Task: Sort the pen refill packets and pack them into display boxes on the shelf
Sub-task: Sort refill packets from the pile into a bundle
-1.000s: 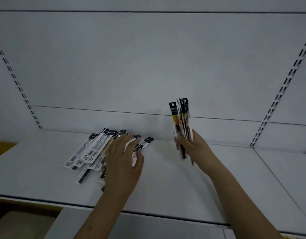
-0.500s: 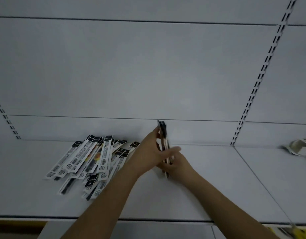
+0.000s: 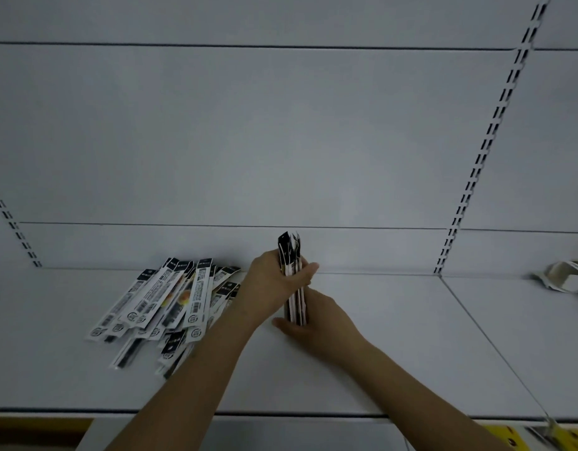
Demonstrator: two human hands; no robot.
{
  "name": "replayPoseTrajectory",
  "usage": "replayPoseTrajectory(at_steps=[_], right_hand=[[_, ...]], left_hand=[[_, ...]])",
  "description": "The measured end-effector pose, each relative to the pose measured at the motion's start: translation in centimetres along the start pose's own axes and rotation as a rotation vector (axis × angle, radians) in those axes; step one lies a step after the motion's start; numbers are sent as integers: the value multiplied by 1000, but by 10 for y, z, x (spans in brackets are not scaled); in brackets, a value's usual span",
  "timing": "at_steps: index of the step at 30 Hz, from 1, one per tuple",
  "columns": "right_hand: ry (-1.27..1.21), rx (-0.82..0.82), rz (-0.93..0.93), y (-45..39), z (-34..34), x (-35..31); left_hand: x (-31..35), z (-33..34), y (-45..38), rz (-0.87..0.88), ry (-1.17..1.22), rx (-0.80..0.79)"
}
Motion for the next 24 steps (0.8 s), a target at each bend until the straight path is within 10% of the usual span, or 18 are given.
replayPoseTrajectory(at_steps=[10,17,24], right_hand=[[-126,-141,-11,13,-12,2],[114,277,-16,41,-34,8],[497,362,19,72,-71,41]], left_hand=[[9,-22,3,-79,65,-189],[11,9,6,-219,432,29],[41,72,3,-155,461,-126]])
Point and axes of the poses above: each hand's wrist, its own y-axis away from the middle knuckle, its own z-axis out of the palm, x = y × z, the point moved 2 cm from there along -y, towards the middle knuckle, and after that the axes turned 3 degrees about -y, right-handed, at the moved point
